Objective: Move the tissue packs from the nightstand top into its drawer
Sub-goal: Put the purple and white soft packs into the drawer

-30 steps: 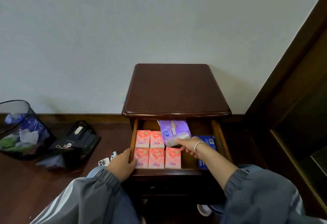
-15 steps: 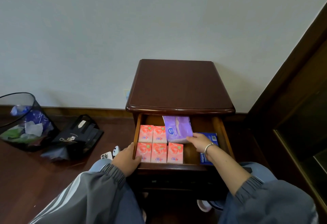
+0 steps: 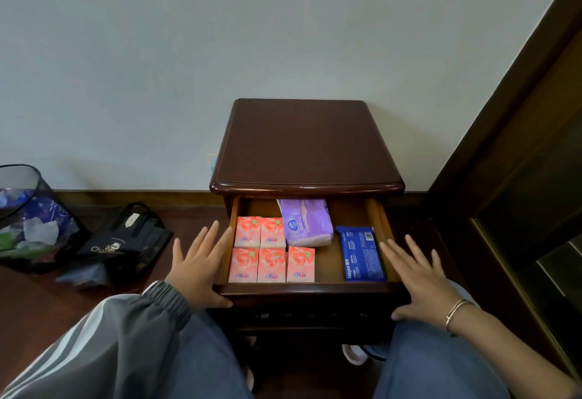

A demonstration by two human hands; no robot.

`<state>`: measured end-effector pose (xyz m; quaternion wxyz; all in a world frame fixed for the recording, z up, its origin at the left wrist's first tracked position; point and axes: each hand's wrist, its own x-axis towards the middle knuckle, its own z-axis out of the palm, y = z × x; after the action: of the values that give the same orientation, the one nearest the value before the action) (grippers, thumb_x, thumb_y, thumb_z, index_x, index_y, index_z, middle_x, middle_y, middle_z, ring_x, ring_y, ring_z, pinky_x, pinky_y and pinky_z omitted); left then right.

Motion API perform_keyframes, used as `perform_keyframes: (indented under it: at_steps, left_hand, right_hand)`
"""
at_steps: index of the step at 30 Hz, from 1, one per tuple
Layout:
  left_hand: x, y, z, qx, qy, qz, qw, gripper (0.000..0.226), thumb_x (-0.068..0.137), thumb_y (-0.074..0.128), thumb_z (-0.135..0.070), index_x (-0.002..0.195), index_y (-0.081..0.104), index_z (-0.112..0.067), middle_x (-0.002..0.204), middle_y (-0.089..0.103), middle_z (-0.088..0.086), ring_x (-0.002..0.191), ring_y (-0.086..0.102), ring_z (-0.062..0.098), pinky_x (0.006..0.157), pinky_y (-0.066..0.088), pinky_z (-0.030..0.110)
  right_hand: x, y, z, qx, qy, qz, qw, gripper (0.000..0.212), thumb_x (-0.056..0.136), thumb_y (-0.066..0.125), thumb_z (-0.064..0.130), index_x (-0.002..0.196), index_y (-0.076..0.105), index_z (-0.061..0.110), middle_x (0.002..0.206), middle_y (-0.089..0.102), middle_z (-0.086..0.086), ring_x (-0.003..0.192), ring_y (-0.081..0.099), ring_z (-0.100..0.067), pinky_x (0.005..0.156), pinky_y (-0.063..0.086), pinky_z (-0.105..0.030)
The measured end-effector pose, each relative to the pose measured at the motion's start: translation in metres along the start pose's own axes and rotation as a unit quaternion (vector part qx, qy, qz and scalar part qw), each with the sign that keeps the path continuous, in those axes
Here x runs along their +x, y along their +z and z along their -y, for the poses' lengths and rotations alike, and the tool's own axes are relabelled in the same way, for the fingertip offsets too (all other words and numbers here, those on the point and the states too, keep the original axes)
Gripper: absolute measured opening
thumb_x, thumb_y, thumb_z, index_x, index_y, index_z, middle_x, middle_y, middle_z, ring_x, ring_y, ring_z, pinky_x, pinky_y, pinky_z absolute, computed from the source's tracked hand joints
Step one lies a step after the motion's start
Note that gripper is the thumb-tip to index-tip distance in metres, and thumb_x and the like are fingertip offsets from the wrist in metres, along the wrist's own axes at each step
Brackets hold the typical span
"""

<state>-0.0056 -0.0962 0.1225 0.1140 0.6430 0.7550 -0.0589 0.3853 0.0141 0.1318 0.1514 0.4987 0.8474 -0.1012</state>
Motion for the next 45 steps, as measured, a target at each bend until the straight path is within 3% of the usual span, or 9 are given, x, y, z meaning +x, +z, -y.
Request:
perform_keyframes:
  at_steps: [9,15,21,25,28,32,40,43,45]
  left_hand:
    - [0.006,-0.004,0.009,0.003,-0.021,-0.065,0.998,0.154,0.043,0.073,-0.076,0.13,-0.046,-0.034,0.14,-0.05,-0.006,0.135,-0.036,0.018,0.109,-0.012,0.062]
    - [0.033,-0.013,0.0,-0.02,-0.064,-0.133,0.989,0.143,0.055,0.08,-0.062,0.138,-0.033,-0.032,0.158,-0.023,-0.001,0.146,-0.019,0.021,0.113,-0.004,0.06]
    - [0.083,-0.028,0.004,-0.012,-0.058,-0.148,0.987,0.132,0.059,0.082,-0.054,0.15,-0.012,-0.031,0.161,-0.011,-0.001,0.148,-0.006,0.023,0.114,0.007,0.06]
    - [0.113,-0.026,0.008,-0.001,-0.036,-0.156,0.987,0.107,0.073,0.074,-0.048,0.152,0.006,-0.029,0.161,0.005,0.0,0.148,0.005,0.024,0.114,0.013,0.06]
    - [0.124,-0.016,0.005,0.01,-0.046,-0.227,0.973,0.088,0.074,0.077,-0.037,0.148,0.032,-0.021,0.154,0.032,0.007,0.142,0.027,0.032,0.11,0.02,0.063]
    - [0.135,-0.001,0.002,-0.001,-0.053,-0.33,0.942,0.076,0.066,0.085,-0.027,0.133,0.053,-0.012,0.138,0.051,0.016,0.128,0.045,0.041,0.101,0.034,0.063]
    - [0.146,0.009,-0.013,-0.054,-0.101,-0.355,0.928,0.068,0.07,0.081,-0.029,0.129,0.053,-0.01,0.137,0.05,0.019,0.13,0.042,0.043,0.097,0.035,0.059]
    - [0.14,0.003,-0.016,-0.067,-0.1,-0.324,0.939,0.07,0.072,0.08,-0.029,0.133,0.051,-0.011,0.143,0.045,0.017,0.135,0.036,0.041,0.098,0.036,0.059]
    - [0.13,-0.007,-0.02,-0.093,-0.112,-0.286,0.947,0.075,0.075,0.076,-0.035,0.14,0.043,-0.016,0.151,0.035,0.01,0.142,0.026,0.032,0.107,0.027,0.057]
  right_hand:
    - [0.018,-0.011,-0.014,-0.025,0.053,-0.081,0.995,0.152,0.039,0.07,0.078,0.125,-0.048,0.038,0.14,-0.043,0.011,0.133,-0.038,-0.021,0.111,-0.004,-0.06]
    - [0.053,-0.019,-0.016,0.002,0.105,-0.147,0.984,0.148,0.047,0.075,0.07,0.132,-0.04,0.033,0.157,-0.019,0.004,0.144,-0.02,-0.022,0.114,0.004,-0.058]
    - [0.106,-0.041,-0.022,-0.009,0.105,-0.148,0.983,0.147,0.048,0.078,0.066,0.143,-0.027,0.027,0.156,-0.023,0.002,0.145,-0.016,-0.022,0.113,0.005,-0.058]
    - [0.133,-0.046,-0.022,0.005,0.103,-0.18,0.978,0.123,0.061,0.076,0.057,0.15,-0.002,0.025,0.16,0.0,0.003,0.147,0.001,-0.02,0.115,0.012,-0.054]
    - [0.141,-0.035,-0.021,0.015,0.111,-0.268,0.957,0.102,0.065,0.078,0.048,0.147,0.024,0.02,0.154,0.028,-0.002,0.143,0.022,-0.025,0.111,0.032,-0.048]
    - [0.154,-0.022,-0.016,0.066,0.115,-0.361,0.923,0.087,0.064,0.083,0.034,0.139,0.042,0.015,0.143,0.045,-0.008,0.133,0.038,-0.033,0.1,0.04,-0.051]
    - [0.162,-0.014,-0.011,0.051,0.141,-0.403,0.903,0.083,0.06,0.085,0.03,0.132,0.049,0.011,0.136,0.052,-0.013,0.126,0.046,-0.037,0.092,0.042,-0.055]
    - [0.158,-0.019,-0.003,0.078,0.151,-0.365,0.916,0.082,0.066,0.082,0.03,0.136,0.044,0.012,0.143,0.044,-0.011,0.133,0.037,-0.036,0.098,0.04,-0.056]
    - [0.153,-0.024,0.004,0.142,0.156,-0.336,0.918,0.082,0.073,0.077,0.037,0.141,0.036,0.016,0.152,0.032,-0.005,0.142,0.023,-0.028,0.108,0.027,-0.057]
